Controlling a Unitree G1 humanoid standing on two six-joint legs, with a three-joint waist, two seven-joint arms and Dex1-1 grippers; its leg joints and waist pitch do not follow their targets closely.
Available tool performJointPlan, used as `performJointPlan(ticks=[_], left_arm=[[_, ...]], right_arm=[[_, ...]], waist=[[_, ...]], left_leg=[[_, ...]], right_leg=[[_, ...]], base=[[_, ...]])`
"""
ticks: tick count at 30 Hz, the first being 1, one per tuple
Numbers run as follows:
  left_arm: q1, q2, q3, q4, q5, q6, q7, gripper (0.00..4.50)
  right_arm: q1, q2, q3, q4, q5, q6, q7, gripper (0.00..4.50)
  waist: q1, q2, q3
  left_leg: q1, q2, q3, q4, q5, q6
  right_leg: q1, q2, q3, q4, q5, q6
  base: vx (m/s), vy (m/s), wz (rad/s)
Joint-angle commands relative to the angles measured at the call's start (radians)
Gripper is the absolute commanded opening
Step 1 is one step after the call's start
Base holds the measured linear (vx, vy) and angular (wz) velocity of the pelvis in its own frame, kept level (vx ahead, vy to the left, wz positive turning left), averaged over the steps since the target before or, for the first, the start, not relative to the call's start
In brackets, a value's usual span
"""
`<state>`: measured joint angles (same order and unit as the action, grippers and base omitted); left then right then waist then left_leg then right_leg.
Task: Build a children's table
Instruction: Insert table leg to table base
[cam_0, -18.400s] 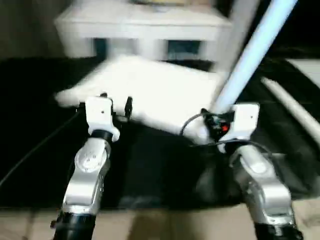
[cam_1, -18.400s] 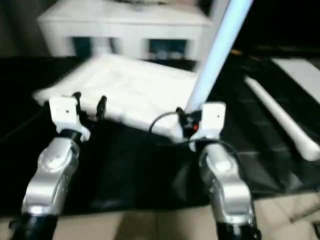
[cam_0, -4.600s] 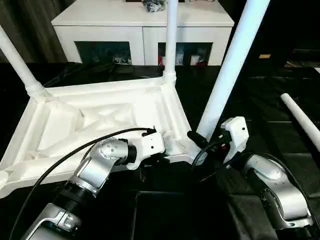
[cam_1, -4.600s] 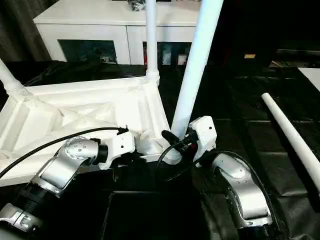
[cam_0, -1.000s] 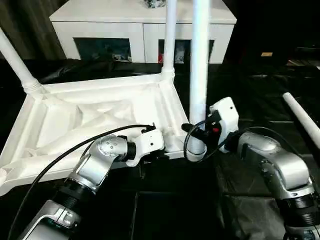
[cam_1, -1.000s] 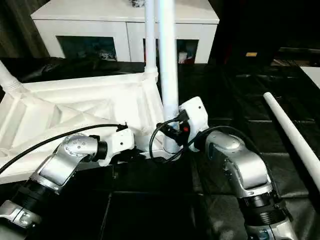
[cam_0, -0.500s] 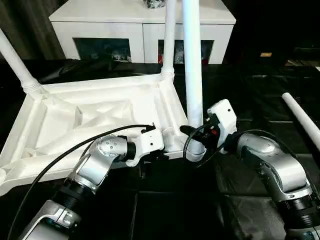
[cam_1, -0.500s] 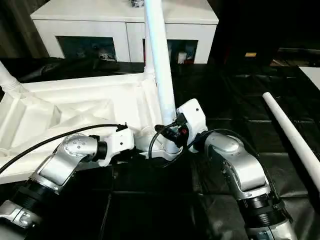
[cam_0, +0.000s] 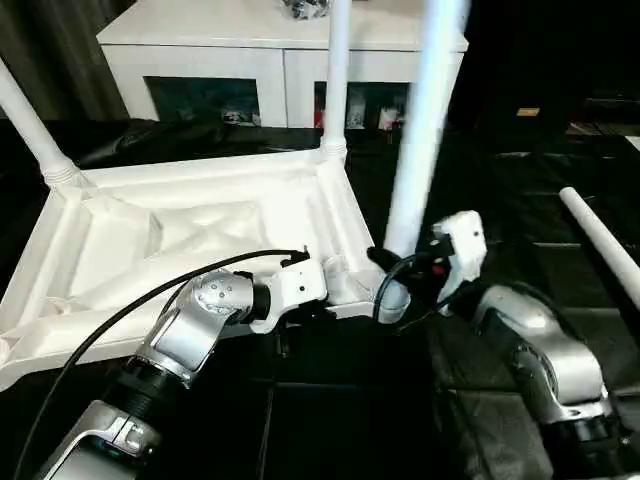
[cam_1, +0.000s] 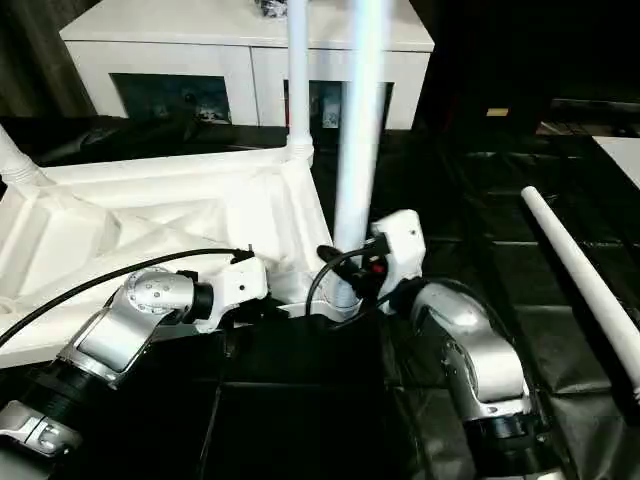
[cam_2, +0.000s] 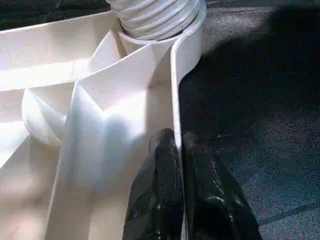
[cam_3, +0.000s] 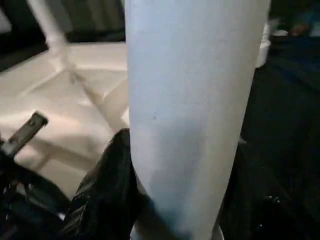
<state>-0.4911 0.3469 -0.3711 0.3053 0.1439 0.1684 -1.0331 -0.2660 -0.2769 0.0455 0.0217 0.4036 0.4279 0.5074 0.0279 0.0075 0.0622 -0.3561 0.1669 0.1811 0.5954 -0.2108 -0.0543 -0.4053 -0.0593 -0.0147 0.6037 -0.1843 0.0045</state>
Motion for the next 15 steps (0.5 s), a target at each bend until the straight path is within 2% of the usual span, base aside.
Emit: performJointPlan(ticks=[1,7,9,12,15], left_arm=[[0.008,-0.005,0.0,-0.007,-0.029,-0.026,-0.001,0.0],[0.004,-0.007,-0.001,-0.003,-0.029,-0.028,-0.001,0.0],[0.002,-0.009,-0.001,0.0,-0.029,-0.028,0.001,0.0],[0.001,-0.009,-0.001,0.002,-0.029,-0.029,0.002,0.0],[0.0,-0.01,0.0,0.002,-0.028,-0.028,0.001,0.0]], right_arm=[[0.038,0.005,-0.045,0.065,-0.001,0.014,-0.049,1.85],[0.057,0.039,-0.101,0.075,0.024,0.0,-0.065,1.85],[0.069,0.058,-0.125,0.071,0.052,-0.006,-0.069,1.85],[0.08,0.069,-0.139,0.069,0.066,-0.019,-0.075,1.85],[0.097,0.076,-0.142,0.065,0.06,-0.04,-0.073,1.85]], waist=[[0.003,-0.014,-0.055],[0.004,-0.012,-0.054],[0.004,-0.013,-0.053],[0.005,-0.009,-0.053],[0.005,-0.012,-0.052]], left_leg=[[0.001,0.053,-0.016,-0.07,-0.12,0.061],[0.001,0.054,-0.016,-0.072,-0.122,0.061],[0.002,0.054,-0.016,-0.072,-0.13,0.06],[0.001,0.055,-0.017,-0.074,-0.131,0.055],[0.002,0.054,-0.016,-0.075,-0.14,0.054]], right_leg=[[0.047,-0.072,0.037,-0.066,-0.146,-0.252],[0.046,-0.072,0.037,-0.066,-0.14,-0.254],[0.044,-0.072,0.038,-0.068,-0.15,-0.252],[0.044,-0.072,0.037,-0.067,-0.151,-0.25],[0.045,-0.073,0.037,-0.069,-0.158,-0.246]], base=[[0.0,0.0,0.0],[0.0,0.0,0.0],[0.0,0.0,0.0],[0.0,0.0,0.0],[0.0,0.0,0.0]])
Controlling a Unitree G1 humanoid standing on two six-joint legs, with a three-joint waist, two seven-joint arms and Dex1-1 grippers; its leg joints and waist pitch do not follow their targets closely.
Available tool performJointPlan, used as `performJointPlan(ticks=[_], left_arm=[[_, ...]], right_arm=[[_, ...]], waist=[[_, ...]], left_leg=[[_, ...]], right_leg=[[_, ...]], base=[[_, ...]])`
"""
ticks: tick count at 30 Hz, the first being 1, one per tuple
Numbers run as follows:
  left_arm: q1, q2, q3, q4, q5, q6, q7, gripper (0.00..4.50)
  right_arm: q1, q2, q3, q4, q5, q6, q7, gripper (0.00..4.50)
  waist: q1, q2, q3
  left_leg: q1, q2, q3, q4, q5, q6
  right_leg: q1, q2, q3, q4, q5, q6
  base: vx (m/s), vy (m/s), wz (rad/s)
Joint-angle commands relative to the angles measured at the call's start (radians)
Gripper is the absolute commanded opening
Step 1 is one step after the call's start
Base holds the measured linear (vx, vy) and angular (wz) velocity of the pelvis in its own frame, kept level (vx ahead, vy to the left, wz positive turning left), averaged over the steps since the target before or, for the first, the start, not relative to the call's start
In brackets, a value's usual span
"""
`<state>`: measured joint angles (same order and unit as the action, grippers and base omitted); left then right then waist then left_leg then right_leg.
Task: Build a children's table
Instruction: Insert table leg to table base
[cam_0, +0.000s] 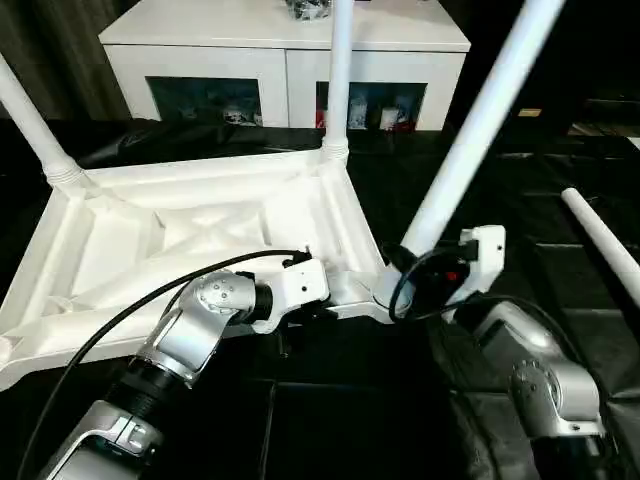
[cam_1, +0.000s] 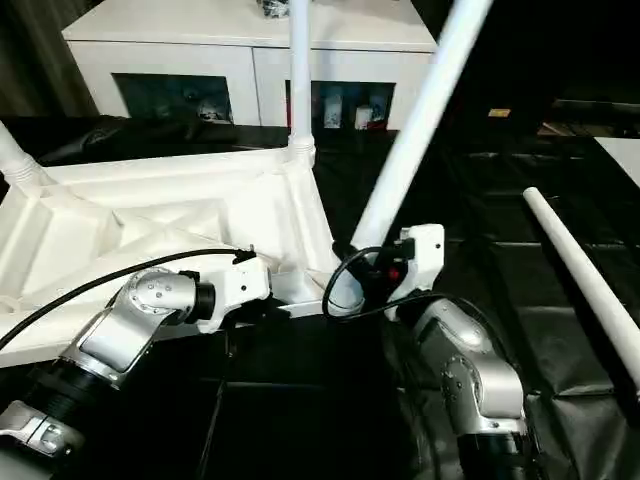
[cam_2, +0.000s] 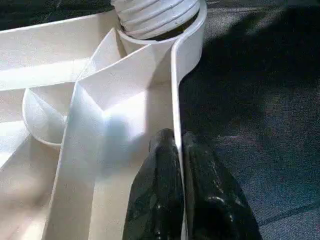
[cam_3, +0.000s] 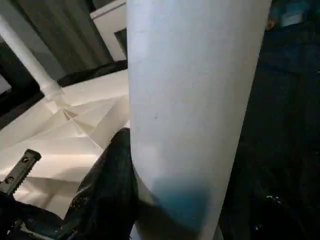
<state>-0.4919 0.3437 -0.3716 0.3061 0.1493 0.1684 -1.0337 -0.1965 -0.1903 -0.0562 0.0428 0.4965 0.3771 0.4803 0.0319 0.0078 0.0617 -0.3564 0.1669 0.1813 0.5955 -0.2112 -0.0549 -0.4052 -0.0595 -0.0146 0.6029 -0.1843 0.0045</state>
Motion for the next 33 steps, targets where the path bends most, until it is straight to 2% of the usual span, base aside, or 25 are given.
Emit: performJointPlan(ticks=[1,7,14,17,19,24,32,33], left_arm=[[0.001,-0.007,0.001,0.002,-0.033,-0.028,0.001,0.0],[0.002,-0.006,0.002,0.001,-0.033,-0.028,0.001,0.0],[-0.001,-0.01,0.002,0.003,-0.032,-0.028,0.002,0.0],[-0.002,-0.011,0.001,0.005,-0.032,-0.027,0.003,0.0],[-0.004,-0.012,0.0,0.007,-0.031,-0.028,0.002,0.0],[-0.007,-0.013,0.001,0.01,-0.031,-0.029,0.003,0.0],[-0.007,-0.012,0.003,0.01,-0.031,-0.028,0.0,0.0],[-0.007,-0.012,0.003,0.009,-0.031,-0.028,0.0,0.0]], right_arm=[[0.043,-0.007,-0.038,0.035,-0.043,-0.012,-0.044,1.85],[0.103,-0.025,0.029,-0.004,-0.145,-0.126,-0.034,1.85],[0.126,-0.012,0.029,-0.024,-0.149,-0.156,-0.048,1.85],[0.15,-0.031,0.067,-0.046,-0.192,-0.18,-0.036,1.85],[0.147,-0.057,0.109,-0.055,-0.226,-0.168,-0.014,1.85],[0.138,-0.098,0.169,-0.065,-0.258,-0.153,0.031,1.85],[0.086,-0.14,0.221,-0.044,-0.25,-0.053,0.078,1.85],[0.076,-0.15,0.231,-0.038,-0.253,-0.042,0.086,1.85]], waist=[[0.001,-0.011,-0.051],[0.0,-0.012,-0.05],[0.0,-0.011,-0.048],[0.001,-0.011,-0.048],[0.0,-0.013,-0.048],[0.001,-0.015,-0.047],[-0.001,-0.017,-0.046],[-0.001,-0.017,-0.046]], left_leg=[[0.001,0.055,-0.017,-0.076,-0.145,0.053],[0.0,0.054,-0.017,-0.077,-0.154,0.05],[0.0,0.056,-0.019,-0.081,-0.178,0.051],[-0.002,0.056,-0.019,-0.081,-0.17,0.05],[-0.001,0.055,-0.018,-0.081,-0.175,0.053],[-0.002,0.055,-0.019,-0.081,-0.177,0.056],[-0.002,0.055,-0.018,-0.08,-0.17,0.061],[-0.001,0.056,-0.02,-0.082,-0.181,0.058]], right_leg=[[0.043,-0.073,0.038,-0.069,-0.168,-0.244],[0.043,-0.072,0.038,-0.071,-0.174,-0.233],[0.04,-0.072,0.039,-0.076,-0.211,-0.223],[0.041,-0.071,0.039,-0.074,-0.192,-0.218],[0.041,-0.072,0.039,-0.076,-0.198,-0.22],[0.041,-0.072,0.039,-0.077,-0.216,-0.214],[0.041,-0.072,0.039,-0.078,-0.224,-0.215],[0.04,-0.074,0.038,-0.079,-0.249,-0.212]], base=[[0.0,0.0,0.0],[0.0,0.0,0.0],[0.0,0.0,0.0],[0.0,0.0,0.0],[0.0,0.0,0.0],[0.0,0.0,0.0],[0.0,0.0,0.0],[0.0,0.0,0.0]])
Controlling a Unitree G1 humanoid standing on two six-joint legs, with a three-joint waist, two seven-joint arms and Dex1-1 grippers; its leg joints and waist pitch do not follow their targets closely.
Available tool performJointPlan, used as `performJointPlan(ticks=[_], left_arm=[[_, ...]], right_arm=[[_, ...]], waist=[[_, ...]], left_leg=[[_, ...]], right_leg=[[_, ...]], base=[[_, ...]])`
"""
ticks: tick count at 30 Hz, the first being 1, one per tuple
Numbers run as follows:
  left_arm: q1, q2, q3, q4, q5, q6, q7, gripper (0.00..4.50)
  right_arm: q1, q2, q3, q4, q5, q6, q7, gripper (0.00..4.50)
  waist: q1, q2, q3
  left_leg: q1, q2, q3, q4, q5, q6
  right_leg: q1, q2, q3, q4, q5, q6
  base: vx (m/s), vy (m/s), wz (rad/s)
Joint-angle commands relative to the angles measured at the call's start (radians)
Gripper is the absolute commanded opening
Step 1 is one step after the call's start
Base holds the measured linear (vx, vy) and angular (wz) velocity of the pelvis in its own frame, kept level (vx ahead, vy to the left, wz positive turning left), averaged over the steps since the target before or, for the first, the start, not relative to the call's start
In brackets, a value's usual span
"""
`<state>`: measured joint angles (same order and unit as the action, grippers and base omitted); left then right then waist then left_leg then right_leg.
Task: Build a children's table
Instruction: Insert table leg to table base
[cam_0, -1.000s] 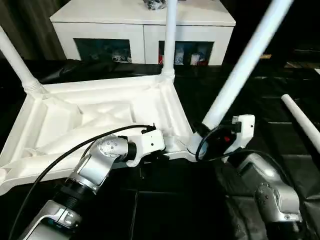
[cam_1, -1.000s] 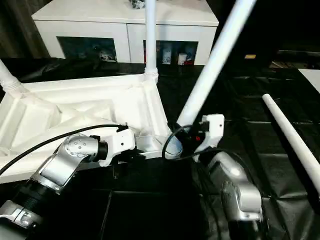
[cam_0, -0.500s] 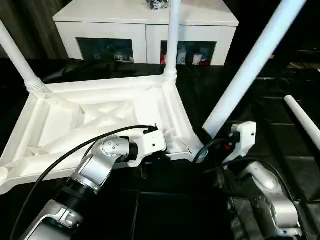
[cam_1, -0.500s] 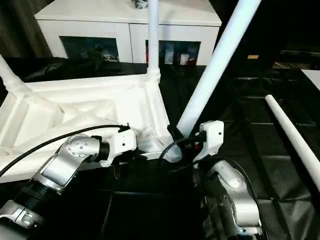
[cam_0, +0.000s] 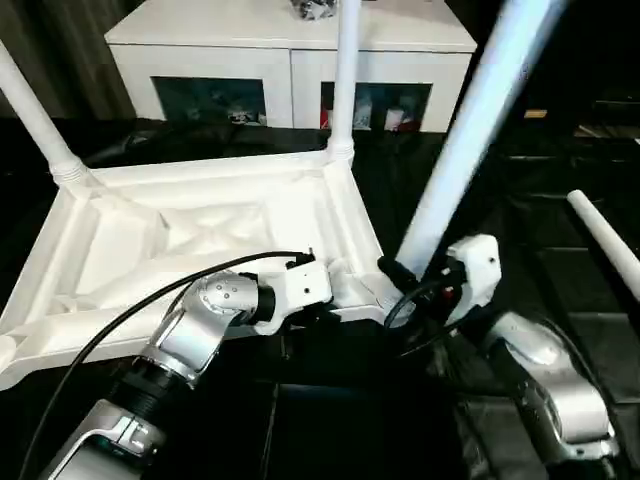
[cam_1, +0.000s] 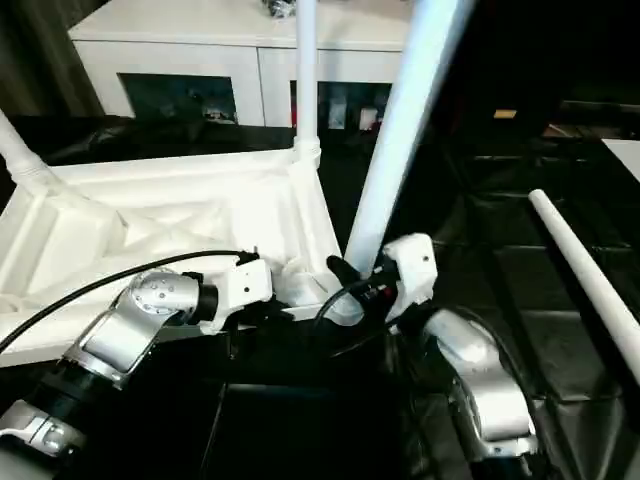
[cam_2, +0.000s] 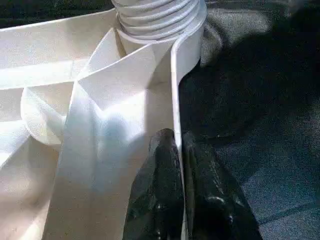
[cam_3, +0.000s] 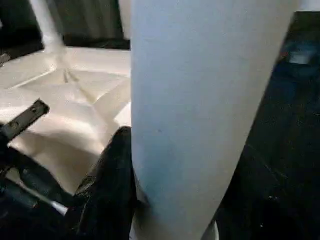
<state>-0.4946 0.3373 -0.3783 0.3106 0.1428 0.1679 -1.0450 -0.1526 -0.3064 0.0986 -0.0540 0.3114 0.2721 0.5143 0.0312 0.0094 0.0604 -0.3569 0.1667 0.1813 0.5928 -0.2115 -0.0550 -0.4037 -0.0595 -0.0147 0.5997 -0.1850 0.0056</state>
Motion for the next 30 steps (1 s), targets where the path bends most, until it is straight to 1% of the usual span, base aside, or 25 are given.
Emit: performJointPlan(ticks=[1,2,3,5,6,8,10,11,12,13,14,17,20,23,24,26,28,30], left_arm=[[-0.003,-0.004,0.01,0.003,-0.024,-0.027,0.012,0.0],[-0.002,-0.004,0.01,0.003,-0.024,-0.027,0.012,0.0],[-0.001,-0.003,0.01,0.001,-0.024,-0.027,0.012,0.0],[-0.001,-0.002,0.01,0.0,-0.025,-0.026,0.012,0.0],[-0.001,-0.003,0.01,-0.001,-0.025,-0.026,0.013,0.0],[-0.002,-0.004,0.01,0.001,-0.025,-0.025,0.015,0.0],[-0.004,-0.005,0.01,0.004,-0.024,-0.026,0.017,0.0],[-0.005,-0.005,0.009,0.005,-0.025,-0.026,0.018,0.0],[-0.005,-0.005,0.009,0.005,-0.025,-0.026,0.018,0.0],[-0.006,-0.006,0.008,0.006,-0.025,-0.027,0.017,0.0],[-0.008,-0.006,0.008,0.008,-0.025,-0.028,0.017,0.0],[-0.012,-0.006,0.006,0.013,-0.026,-0.03,0.017,0.0],[-0.016,-0.005,0.006,0.019,-0.027,-0.032,0.015,0.0],[-0.016,-0.001,0.006,0.021,-0.03,-0.034,0.012,0.0],[-0.014,0.002,0.006,0.018,-0.031,-0.034,0.011,0.0],[-0.012,0.003,0.006,0.016,-0.031,-0.035,0.011,0.0],[-0.01,0.004,0.005,0.015,-0.031,-0.035,0.01,0.0],[-0.008,0.003,0.005,0.013,-0.031,-0.034,0.009,0.0]], right_arm=[[0.019,-0.049,0.092,0.068,-0.084,0.062,0.068,1.85],[0.011,-0.055,0.101,0.074,-0.093,0.059,0.077,1.85],[0.001,-0.061,0.112,0.082,-0.104,0.051,0.09,1.85],[-0.002,-0.062,0.115,0.082,-0.105,0.051,0.092,1.85],[-0.002,-0.06,0.119,0.082,-0.104,0.056,0.091,1.85],[0.005,-0.062,0.135,0.087,-0.105,0.072,0.094,1.85],[0.014,-0.074,0.165,0.11,-0.14,0.057,0.094,1.85],[0.018,-0.077,0.178,0.124,-0.148,0.047,0.094,1.85],[0.018,-0.077,0.179,0.125,-0.146,0.046,0.095,1.85],[0.016,-0.077,0.184,0.13,-0.153,0.041,0.093,1.85],[0.013,-0.077,0.188,0.137,-0.16,0.035,0.092,1.85],[0.005,-0.077,0.19,0.15,-0.176,0.022,0.082,1.85],[-0.007,-0.072,0.18,0.16,-0.176,0.017,0.067,1.85],[-0.017,-0.084,0.191,0.164,-0.188,0.001,0.069,1.85],[-0.023,-0.113,0.225,0.166,-0.245,-0.039,0.07,1.85],[-0.027,-0.126,0.245,0.169,-0.279,-0.066,0.068,1.86],[-0.03,-0.13,0.253,0.171,-0.293,-0.074,0.068,1.87],[-0.038,-0.142,0.275,0.178,-0.329,-0.095,0.063,1.88]], waist=[[-0.001,-0.02,-0.045],[-0.001,-0.018,-0.046],[-0.003,-0.02,-0.046],[-0.004,-0.021,-0.045],[-0.003,-0.022,-0.046],[-0.003,-0.022,-0.047],[-0.003,-0.022,-0.048],[-0.004,-0.02,-0.047],[-0.005,-0.021,-0.046],[-0.004,-0.017,-0.047],[-0.005,-0.019,-0.048],[-0.006,-0.019,-0.048],[-0.008,-0.018,-0.049],[-0.011,-0.018,-0.048],[-0.013,-0.018,-0.047],[-0.014,-0.019,-0.047],[-0.016,-0.019,-0.047],[-0.02,-0.019,-0.045]], left_leg=[[-0.001,0.056,-0.02,-0.078,-0.185,0.055],[-0.001,0.057,-0.02,-0.079,-0.185,0.053],[-0.002,0.056,-0.02,-0.078,-0.19,0.053],[-0.004,0.055,-0.02,-0.079,-0.189,0.053],[-0.002,0.056,-0.02,-0.078,-0.188,0.053],[-0.003,0.056,-0.02,-0.078,-0.179,0.054],[-0.004,0.056,-0.02,-0.077,-0.173,0.054],[-0.003,0.055,-0.02,-0.078,-0.183,0.053],[-0.003,0.055,-0.02,-0.079,-0.197,0.051],[-0.001,0.056,-0.021,-0.079,-0.203,0.049],[-0.002,0.056,-0.021,-0.079,-0.209,0.046],[-0.003,0.056,-0.021,-0.08,-0.209,0.044],[-0.002,0.056,-0.022,-0.08,-0.214,0.045],[-0.003,0.055,-0.022,-0.081,-0.227,0.042],[-0.003,0.056,-0.023,-0.082,-0.23,0.04],[-0.004,0.056,-0.022,-0.081,-0.229,0.042],[-0.005,0.055,-0.022,-0.081,-0.229,0.045],[-0.006,0.055,-0.023,-0.081,-0.234,0.049]], right_leg=[[0.039,-0.074,0.039,-0.077,-0.259,-0.209],[0.039,-0.074,0.039,-0.077,-0.26,-0.209],[0.039,-0.074,0.039,-0.077,-0.267,-0.207],[0.039,-0.075,0.04,-0.079,-0.279,-0.201],[0.038,-0.076,0.04,-0.079,-0.288,-0.198],[0.038,-0.074,0.039,-0.078,-0.277,-0.198],[0.039,-0.074,0.039,-0.077,-0.267,-0.202],[0.037,-0.075,0.039,-0.079,-0.278,-0.202],[0.037,-0.074,0.039,-0.081,-0.299,-0.197],[0.036,-0.075,0.039,-0.082,-0.307,-0.196],[0.037,-0.075,0.04,-0.083,-0.317,-0.192],[0.036,-0.074,0.039,-0.082,-0.313,-0.19],[0.036,-0.074,0.039,-0.083,-0.314,-0.193],[0.035,-0.075,0.039,-0.085,-0.336,-0.189],[0.035,-0.074,0.039,-0.086,-0.341,-0.187],[0.034,-0.075,0.04,-0.086,-0.336,-0.187],[0.035,-0.075,0.04,-0.086,-0.336,-0.188],[0.034,-0.074,0.039,-0.087,-0.347,-0.187]], base=[[0.0,0.0,0.0],[0.0,0.0,0.0],[0.0,0.0,0.0],[0.0,0.0,0.0],[0.0,0.0,0.0],[0.0,0.0,0.0],[0.0,0.0,0.0],[0.0,0.0,0.0],[0.0,0.0,0.0],[0.0,0.0,0.0],[0.0,0.0,0.0],[0.0,0.0,0.0],[0.0,0.0,0.0],[0.0,0.0,0.0],[0.0,0.0,0.0],[0.0,0.0,0.0],[0.0,0.0,0.0],[0.0,0.0,0.0]])
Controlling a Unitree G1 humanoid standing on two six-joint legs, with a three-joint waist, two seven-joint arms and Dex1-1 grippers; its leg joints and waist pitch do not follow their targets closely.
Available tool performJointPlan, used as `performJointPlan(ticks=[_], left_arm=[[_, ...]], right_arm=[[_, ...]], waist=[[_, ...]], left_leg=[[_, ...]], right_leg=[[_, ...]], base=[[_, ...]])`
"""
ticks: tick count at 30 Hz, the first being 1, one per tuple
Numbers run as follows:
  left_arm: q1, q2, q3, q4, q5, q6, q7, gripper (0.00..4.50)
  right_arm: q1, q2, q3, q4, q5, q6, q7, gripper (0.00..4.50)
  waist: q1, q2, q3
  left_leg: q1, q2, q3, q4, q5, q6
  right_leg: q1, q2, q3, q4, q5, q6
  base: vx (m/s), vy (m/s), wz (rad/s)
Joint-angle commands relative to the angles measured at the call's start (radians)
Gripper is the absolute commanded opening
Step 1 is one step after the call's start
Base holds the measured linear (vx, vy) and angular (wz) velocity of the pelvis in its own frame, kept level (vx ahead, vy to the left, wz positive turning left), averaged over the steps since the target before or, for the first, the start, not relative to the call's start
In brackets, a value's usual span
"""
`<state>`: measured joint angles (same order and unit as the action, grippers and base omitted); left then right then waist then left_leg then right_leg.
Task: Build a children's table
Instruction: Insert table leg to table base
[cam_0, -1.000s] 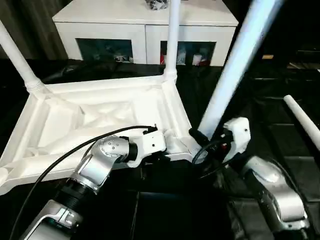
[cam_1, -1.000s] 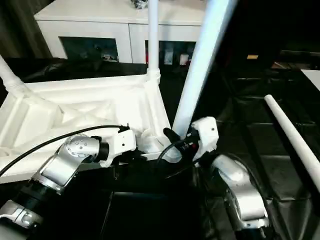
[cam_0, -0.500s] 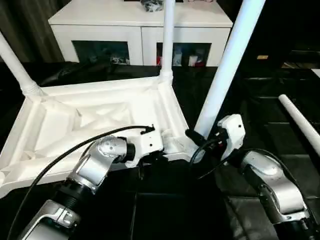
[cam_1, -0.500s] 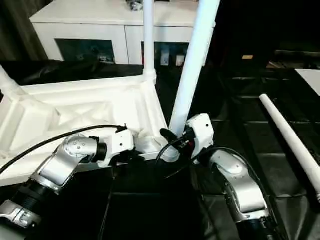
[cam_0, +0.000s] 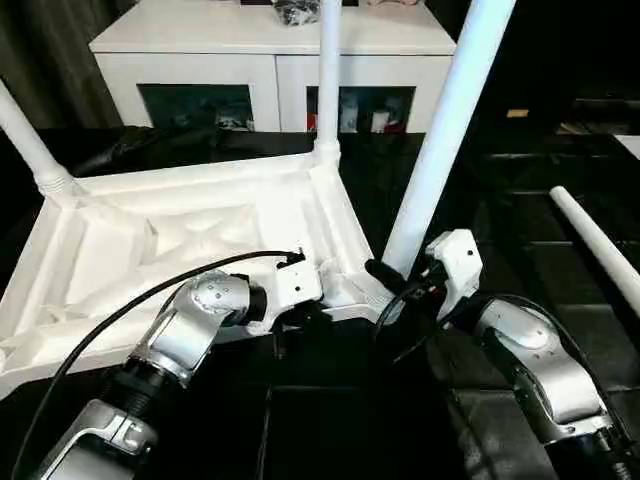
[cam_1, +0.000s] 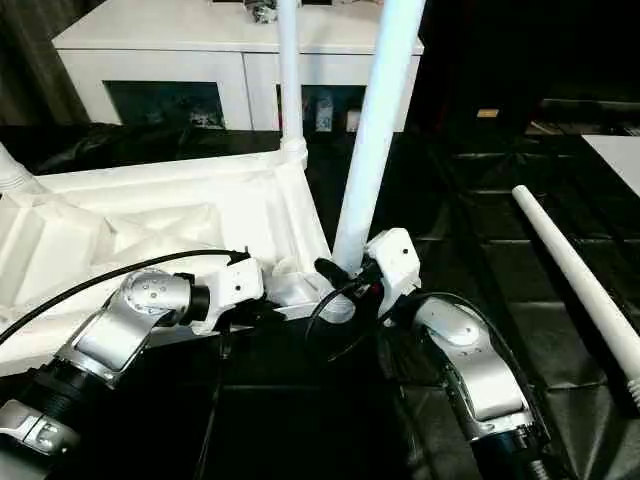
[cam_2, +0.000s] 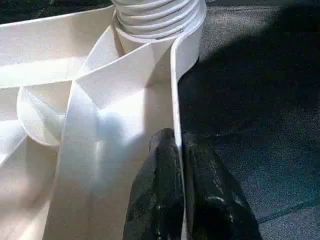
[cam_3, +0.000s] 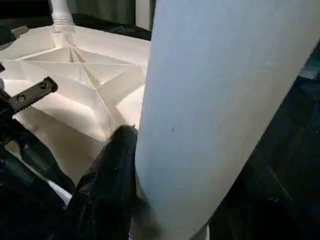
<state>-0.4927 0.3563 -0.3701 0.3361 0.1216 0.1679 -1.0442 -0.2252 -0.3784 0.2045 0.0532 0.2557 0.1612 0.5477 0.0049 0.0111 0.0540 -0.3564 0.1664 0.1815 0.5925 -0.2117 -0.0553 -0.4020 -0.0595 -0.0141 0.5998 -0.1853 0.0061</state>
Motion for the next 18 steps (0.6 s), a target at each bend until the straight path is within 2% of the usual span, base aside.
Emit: performJointPlan(ticks=[1,3,8,14,16,18], left_arm=[[-0.009,-0.015,-0.004,-0.014,-0.009,-0.034,0.008,0.0],[-0.009,-0.015,-0.004,-0.015,-0.009,-0.034,0.008,0.0],[-0.007,-0.013,-0.008,-0.016,-0.011,-0.034,0.008,0.0],[-0.009,-0.013,-0.009,-0.015,-0.014,-0.032,0.006,0.0],[-0.01,-0.013,-0.009,-0.014,-0.015,-0.032,0.006,0.0],[-0.012,-0.012,-0.008,-0.014,-0.018,-0.032,0.004,0.0]], right_arm=[[0.031,-0.077,0.18,0.076,-0.29,0.004,0.027,1.88],[0.031,-0.075,0.18,0.077,-0.289,0.002,0.024,1.9],[0.016,-0.105,0.212,0.096,-0.346,-0.042,0.003,1.92],[0.01,-0.104,0.209,0.114,-0.336,-0.057,-0.004,1.94],[0.014,-0.093,0.198,0.118,-0.306,-0.048,-0.002,1.94],[0.02,-0.059,0.16,0.114,-0.234,-0.005,-0.009,1.94]], waist=[[0.006,-0.02,-0.039],[0.004,-0.021,-0.037],[0.002,-0.021,-0.037],[0.003,-0.019,-0.035],[0.002,-0.021,-0.035],[0.002,-0.02,-0.035]], left_leg=[[-0.006,0.055,-0.023,-0.081,-0.234,0.049],[-0.005,0.055,-0.023,-0.081,-0.246,0.048],[-0.007,0.056,-0.024,-0.083,-0.248,0.047],[-0.006,0.056,-0.025,-0.085,-0.264,0.049],[-0.005,0.056,-0.024,-0.085,-0.267,0.049],[-0.005,0.056,-0.024,-0.085,-0.266,0.05]], right_leg=[[0.032,-0.074,0.038,-0.087,-0.349,-0.187],[0.03,-0.073,0.039,-0.089,-0.366,-0.185],[0.031,-0.072,0.039,-0.088,-0.357,-0.185],[0.028,-0.073,0.04,-0.093,-0.401,-0.173],[0.028,-0.073,0.04,-0.093,-0.397,-0.173],[0.027,-0.072,0.04,-0.093,-0.388,-0.176]], base=[[0.0,0.0,0.0],[0.0,0.0,0.0],[0.0,0.0,0.0],[0.0,0.0,0.0],[0.0,0.0,0.0],[0.0,0.0,0.0]])
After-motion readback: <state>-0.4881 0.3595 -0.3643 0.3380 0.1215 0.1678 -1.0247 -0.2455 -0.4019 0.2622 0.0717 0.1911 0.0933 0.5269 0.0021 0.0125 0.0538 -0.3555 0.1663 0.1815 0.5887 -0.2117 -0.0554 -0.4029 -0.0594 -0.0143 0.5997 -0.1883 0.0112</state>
